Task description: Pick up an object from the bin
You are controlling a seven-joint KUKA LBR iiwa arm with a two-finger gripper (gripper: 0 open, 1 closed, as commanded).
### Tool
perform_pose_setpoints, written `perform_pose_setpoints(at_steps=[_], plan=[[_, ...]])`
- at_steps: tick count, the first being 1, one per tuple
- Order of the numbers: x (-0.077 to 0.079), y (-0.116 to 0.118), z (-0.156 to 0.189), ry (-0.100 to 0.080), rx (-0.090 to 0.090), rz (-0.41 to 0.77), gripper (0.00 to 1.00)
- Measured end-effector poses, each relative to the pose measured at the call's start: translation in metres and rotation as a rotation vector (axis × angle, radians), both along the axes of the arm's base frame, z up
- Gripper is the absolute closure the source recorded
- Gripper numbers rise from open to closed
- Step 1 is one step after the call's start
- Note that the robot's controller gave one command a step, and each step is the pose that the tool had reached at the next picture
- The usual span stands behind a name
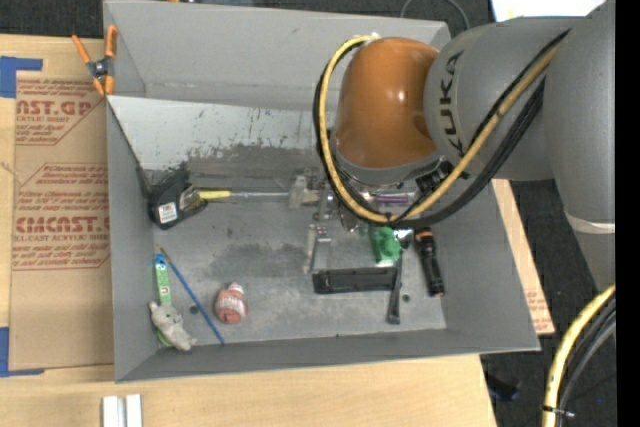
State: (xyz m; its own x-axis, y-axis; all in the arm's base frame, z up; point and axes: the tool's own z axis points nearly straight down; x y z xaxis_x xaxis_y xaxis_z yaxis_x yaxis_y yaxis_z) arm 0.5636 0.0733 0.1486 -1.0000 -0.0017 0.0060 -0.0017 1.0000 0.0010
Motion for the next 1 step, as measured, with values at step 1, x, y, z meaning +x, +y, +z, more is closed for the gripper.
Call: perform_pose_setpoints(at_steps=[1], plan=[[0.0017,-0.0004,0.0047,-0.007,0.001,-0.001,0.0]])
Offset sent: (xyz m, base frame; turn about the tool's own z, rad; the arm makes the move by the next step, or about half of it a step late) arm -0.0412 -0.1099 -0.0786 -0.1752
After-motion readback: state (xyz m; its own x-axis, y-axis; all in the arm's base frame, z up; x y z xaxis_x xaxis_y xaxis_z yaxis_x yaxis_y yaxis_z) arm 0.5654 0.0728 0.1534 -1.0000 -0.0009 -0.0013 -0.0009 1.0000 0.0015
